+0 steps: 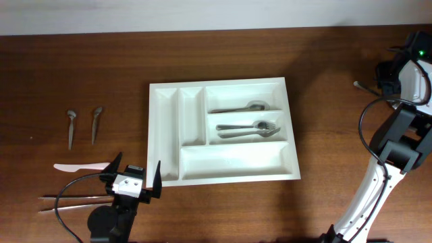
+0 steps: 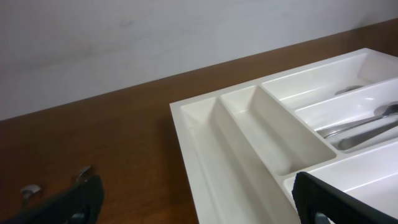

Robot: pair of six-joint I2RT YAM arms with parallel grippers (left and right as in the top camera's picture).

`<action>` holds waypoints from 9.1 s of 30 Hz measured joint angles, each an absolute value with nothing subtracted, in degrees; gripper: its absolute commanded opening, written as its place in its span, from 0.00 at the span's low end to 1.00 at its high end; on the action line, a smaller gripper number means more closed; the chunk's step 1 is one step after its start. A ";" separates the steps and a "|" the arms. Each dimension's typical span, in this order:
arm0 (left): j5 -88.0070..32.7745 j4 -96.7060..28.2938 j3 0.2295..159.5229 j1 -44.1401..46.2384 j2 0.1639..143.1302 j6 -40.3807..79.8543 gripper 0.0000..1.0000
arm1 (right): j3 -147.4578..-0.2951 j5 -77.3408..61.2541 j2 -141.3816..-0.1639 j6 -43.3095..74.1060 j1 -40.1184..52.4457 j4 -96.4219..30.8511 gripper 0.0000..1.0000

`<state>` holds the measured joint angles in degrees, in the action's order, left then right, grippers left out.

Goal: Pack container

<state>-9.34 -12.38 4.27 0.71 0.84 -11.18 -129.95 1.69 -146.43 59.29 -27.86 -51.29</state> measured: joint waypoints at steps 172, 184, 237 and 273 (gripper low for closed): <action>-9.34 -12.38 4.27 0.71 0.84 -11.20 0.99 | -116.81 -0.40 -131.52 62.02 -31.38 -73.03 0.99; -9.34 -12.38 4.27 0.71 0.84 -11.18 0.99 | -116.77 -0.54 -133.60 59.92 -31.38 -71.42 0.99; -9.34 -12.38 4.27 0.71 0.84 -11.18 0.99 | -116.77 2.13 -139.04 58.26 -31.38 -70.15 0.50; -9.34 -12.38 4.27 0.71 0.84 -11.20 0.99 | -125.38 2.52 -139.92 58.39 -31.14 -73.87 0.04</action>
<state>-9.34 -12.38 4.27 0.71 0.84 -11.20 -125.38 2.52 -139.92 58.39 -31.14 -73.87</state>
